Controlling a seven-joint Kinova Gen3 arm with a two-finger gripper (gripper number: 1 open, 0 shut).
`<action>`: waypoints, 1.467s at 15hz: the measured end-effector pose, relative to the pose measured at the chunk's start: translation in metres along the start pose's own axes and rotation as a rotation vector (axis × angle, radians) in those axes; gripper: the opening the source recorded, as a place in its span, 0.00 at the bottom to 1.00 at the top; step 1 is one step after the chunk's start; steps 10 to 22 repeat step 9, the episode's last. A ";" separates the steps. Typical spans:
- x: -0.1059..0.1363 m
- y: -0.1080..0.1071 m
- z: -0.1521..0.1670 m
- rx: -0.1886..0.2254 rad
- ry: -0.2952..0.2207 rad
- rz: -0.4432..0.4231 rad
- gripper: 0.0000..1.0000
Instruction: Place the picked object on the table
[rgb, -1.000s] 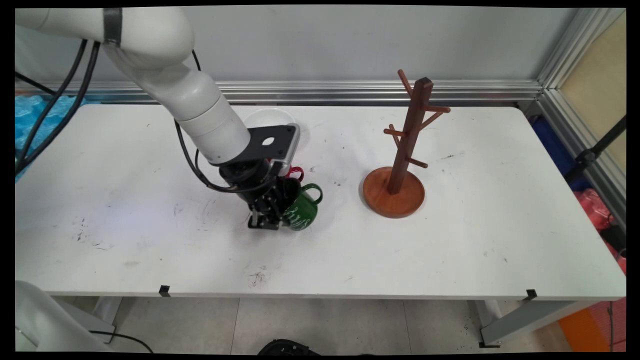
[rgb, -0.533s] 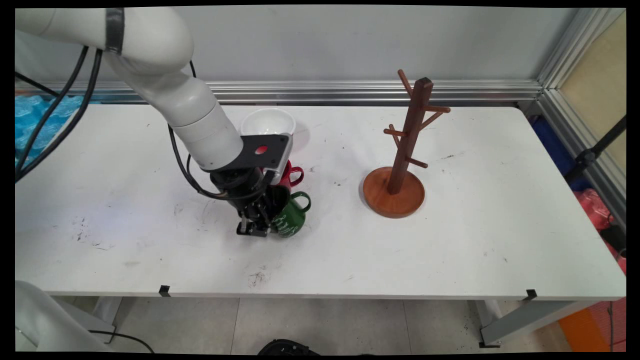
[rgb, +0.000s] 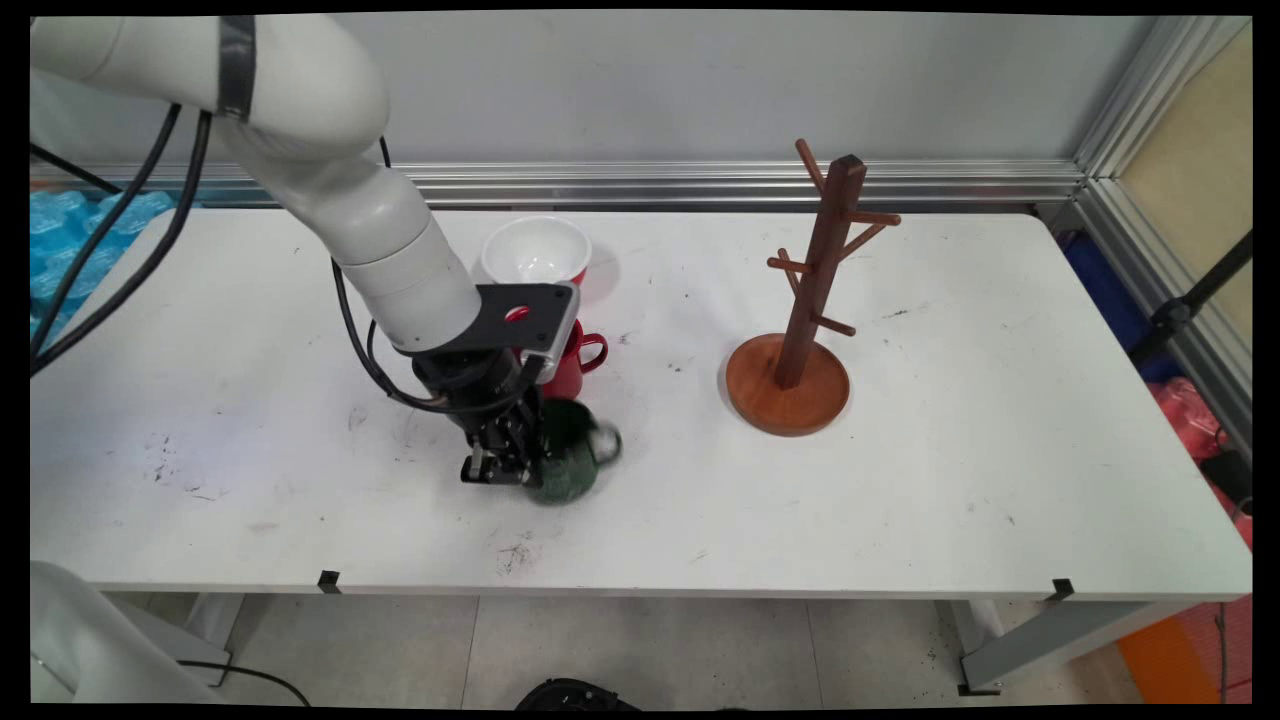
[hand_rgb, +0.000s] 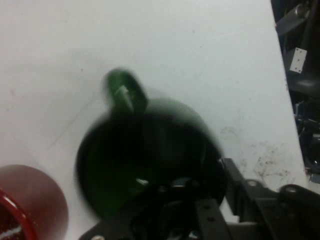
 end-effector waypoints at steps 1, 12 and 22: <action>0.000 0.000 0.001 -0.003 -0.002 -0.002 1.00; 0.000 0.002 0.006 -0.014 -0.009 -0.014 1.00; 0.000 0.002 0.006 -0.014 -0.009 -0.014 1.00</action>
